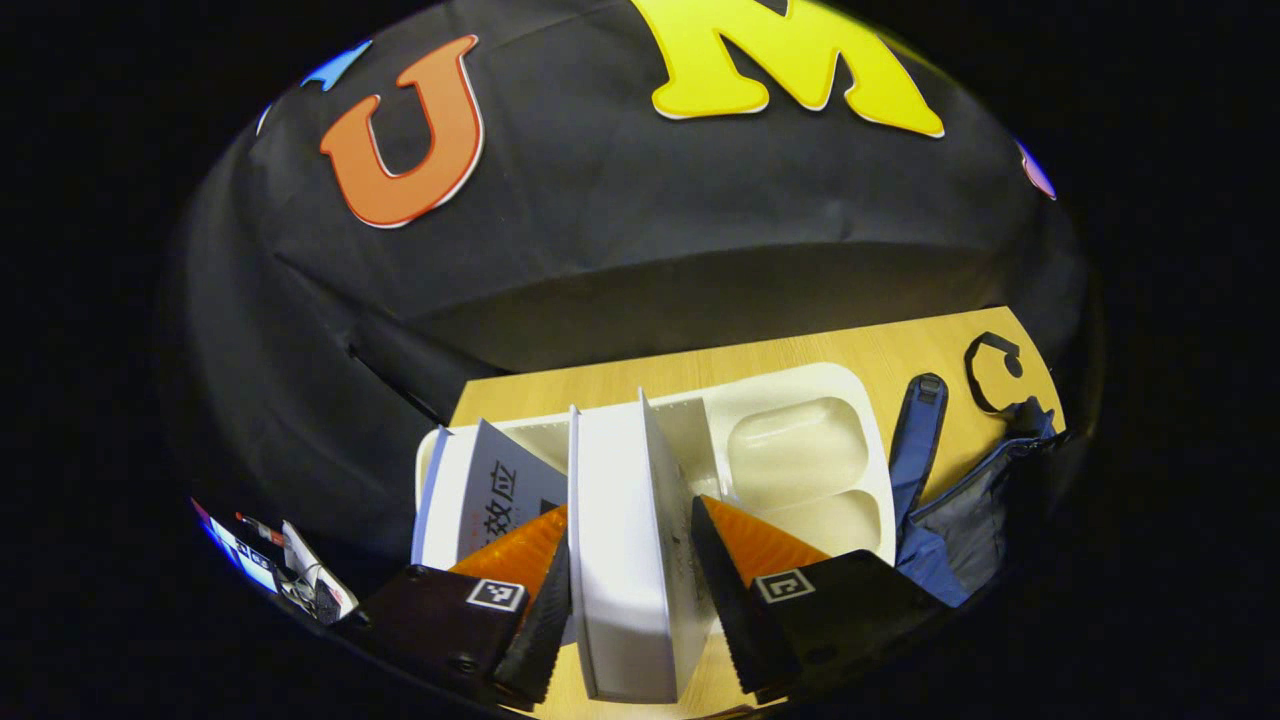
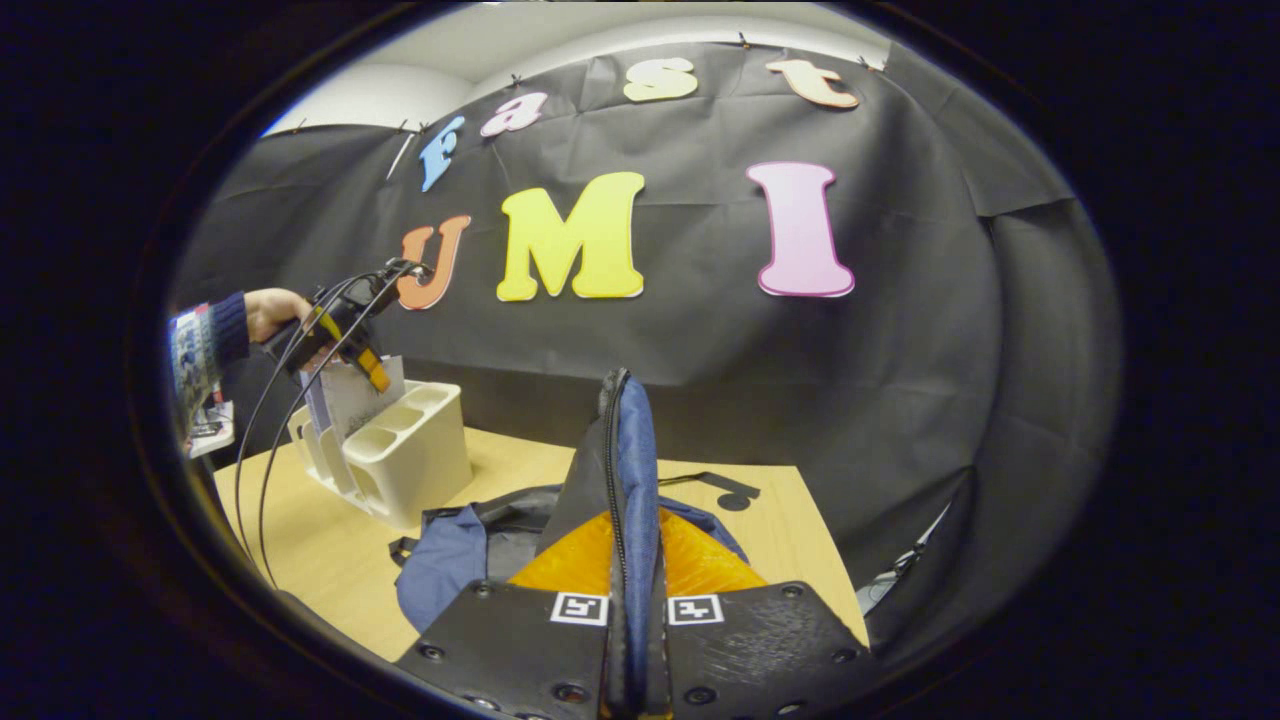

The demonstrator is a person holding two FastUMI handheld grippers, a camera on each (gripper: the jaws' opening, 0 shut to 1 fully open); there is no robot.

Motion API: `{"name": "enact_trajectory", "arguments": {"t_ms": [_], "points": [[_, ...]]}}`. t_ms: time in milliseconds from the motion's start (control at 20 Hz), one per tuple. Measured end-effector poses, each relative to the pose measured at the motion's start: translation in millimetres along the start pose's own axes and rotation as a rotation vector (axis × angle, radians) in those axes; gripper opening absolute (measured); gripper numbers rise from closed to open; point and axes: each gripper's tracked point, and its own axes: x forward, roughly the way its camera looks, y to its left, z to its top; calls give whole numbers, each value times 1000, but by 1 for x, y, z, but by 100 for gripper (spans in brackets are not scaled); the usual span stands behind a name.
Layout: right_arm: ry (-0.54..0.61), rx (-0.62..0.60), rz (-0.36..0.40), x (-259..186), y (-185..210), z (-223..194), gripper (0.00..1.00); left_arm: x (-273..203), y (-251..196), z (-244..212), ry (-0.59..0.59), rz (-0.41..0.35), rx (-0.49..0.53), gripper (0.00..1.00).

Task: Open the schoolbag, grab two books from the bookshelf and put them into the schoolbag.

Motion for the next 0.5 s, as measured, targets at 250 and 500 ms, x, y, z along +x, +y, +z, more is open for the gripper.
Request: {"name": "enact_trajectory", "arguments": {"t_ms": [250,500], "points": [[4,12,-4,0,-1,-1,7,7,-13,-10,69,-65,1,55],[13,4,-12,1,0,-8,7,-9,-11,-14,64,-32,-22,47]]}}
